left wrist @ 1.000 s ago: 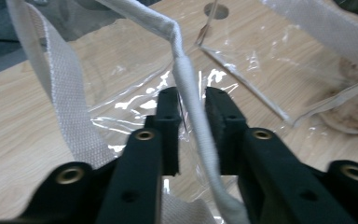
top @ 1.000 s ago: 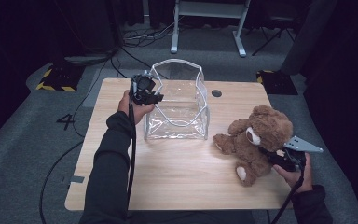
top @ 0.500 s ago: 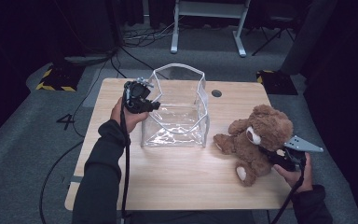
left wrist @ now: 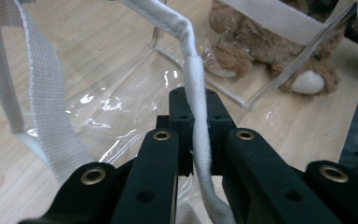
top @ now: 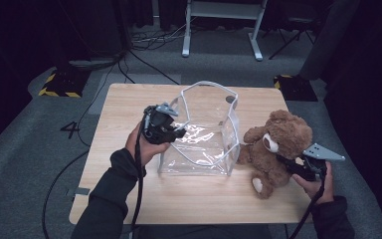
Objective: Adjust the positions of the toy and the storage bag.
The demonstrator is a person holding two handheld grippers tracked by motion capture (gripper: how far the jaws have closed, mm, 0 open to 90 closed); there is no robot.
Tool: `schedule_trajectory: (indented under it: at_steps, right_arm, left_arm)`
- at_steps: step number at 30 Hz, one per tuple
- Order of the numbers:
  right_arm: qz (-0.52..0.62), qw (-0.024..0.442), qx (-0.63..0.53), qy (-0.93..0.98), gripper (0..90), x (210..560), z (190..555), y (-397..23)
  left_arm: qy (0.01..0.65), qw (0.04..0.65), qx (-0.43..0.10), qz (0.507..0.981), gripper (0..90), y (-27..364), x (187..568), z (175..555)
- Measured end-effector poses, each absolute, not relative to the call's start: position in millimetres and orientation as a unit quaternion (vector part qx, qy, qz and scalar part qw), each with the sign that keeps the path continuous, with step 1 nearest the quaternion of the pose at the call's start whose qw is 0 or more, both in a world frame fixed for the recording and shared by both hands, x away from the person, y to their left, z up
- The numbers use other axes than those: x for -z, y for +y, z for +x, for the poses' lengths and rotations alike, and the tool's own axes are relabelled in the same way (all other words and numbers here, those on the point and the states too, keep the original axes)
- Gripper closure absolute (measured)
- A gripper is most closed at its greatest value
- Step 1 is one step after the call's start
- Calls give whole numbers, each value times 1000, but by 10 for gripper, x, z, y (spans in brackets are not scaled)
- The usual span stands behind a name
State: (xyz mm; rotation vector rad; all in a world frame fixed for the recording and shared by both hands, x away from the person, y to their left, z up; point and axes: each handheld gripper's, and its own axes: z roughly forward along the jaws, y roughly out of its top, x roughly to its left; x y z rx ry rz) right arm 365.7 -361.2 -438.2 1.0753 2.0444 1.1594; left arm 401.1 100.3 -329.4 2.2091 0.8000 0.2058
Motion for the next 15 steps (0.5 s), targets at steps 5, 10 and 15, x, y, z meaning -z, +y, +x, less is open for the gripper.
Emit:
schedule_trajectory:
  at_steps: [5, 10, 15]
  right_arm:
    - [401, 276, -435, 757, 533, 4385, 3655, -3642]
    - [394, 270, -442, 759, 585, 4386, 3643, -3691]
    - [392, 272, -442, 759, 597, 4387, 3643, -3697]
  left_arm:
    - [305, 380, -86, 869, 854, 881, 3356, 4040]
    - [307, 403, -96, 857, 828, 921, 3414, 4031]
    - [296, 409, -105, 857, 819, 851, 3429, 3991]
